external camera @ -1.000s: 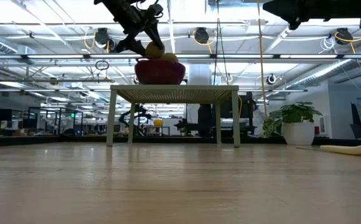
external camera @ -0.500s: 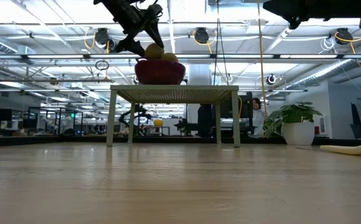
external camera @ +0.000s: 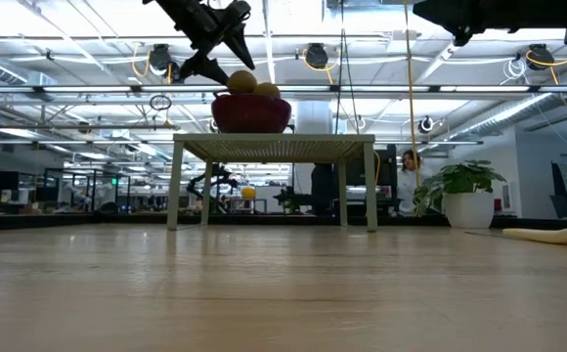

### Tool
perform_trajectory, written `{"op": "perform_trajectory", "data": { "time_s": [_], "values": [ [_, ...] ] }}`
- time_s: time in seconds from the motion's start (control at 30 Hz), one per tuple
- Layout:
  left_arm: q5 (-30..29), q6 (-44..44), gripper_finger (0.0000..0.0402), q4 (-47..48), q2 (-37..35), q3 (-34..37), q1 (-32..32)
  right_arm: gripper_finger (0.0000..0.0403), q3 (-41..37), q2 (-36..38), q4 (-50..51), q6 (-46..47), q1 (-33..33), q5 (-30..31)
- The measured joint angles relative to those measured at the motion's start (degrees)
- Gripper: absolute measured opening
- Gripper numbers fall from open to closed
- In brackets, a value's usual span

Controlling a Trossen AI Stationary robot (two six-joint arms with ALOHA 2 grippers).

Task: Pick & Place Fruit
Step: Put the kiwi into the violet strainer bowl on the shelf, then put the yellow table knife on the shelf

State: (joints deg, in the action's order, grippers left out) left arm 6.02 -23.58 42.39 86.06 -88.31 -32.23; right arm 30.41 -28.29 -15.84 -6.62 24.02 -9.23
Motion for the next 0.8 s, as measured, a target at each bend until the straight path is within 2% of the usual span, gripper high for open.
{"op": "perform_trajectory", "data": {
  "time_s": [0.8],
  "values": [
    [0.02,2.1,0.0283,-0.22,0.0,-0.02,-1.22,0.0,0.0,0.0,-0.22,0.0,0.0,0.02]
  ]
}}
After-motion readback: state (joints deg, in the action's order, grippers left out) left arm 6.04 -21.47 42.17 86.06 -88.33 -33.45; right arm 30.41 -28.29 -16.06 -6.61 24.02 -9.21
